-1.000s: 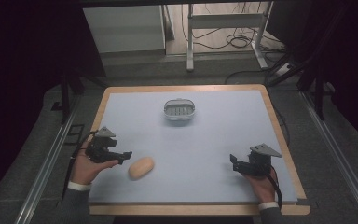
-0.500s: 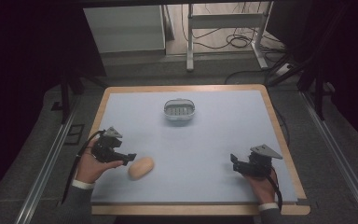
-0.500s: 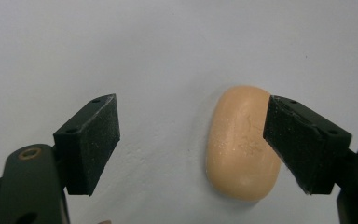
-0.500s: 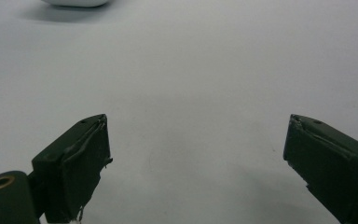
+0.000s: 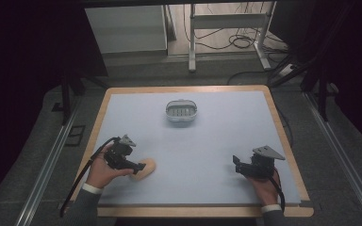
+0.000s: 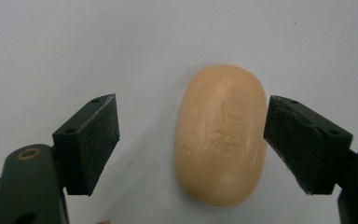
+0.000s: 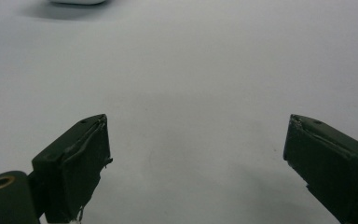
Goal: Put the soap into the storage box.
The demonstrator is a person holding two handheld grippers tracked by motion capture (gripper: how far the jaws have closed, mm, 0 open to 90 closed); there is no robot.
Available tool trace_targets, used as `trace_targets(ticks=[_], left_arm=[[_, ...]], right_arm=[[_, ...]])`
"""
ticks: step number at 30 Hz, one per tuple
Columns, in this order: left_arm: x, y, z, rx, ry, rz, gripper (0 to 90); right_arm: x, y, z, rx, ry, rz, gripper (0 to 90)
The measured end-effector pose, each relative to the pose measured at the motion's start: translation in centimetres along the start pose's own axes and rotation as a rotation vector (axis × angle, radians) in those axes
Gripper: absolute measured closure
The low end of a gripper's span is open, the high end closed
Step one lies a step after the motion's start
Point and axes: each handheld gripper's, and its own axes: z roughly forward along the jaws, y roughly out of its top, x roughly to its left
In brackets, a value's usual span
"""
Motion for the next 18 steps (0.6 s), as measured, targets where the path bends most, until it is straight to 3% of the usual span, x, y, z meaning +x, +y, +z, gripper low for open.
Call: trace_targets(ticks=[18], left_arm=[[-1.1,0.0,2.0,0.070,-0.020,0.037,18.6]], right_arm=[[0.0,0.0,0.0,-0.001,-0.004,0.001,7.2]])
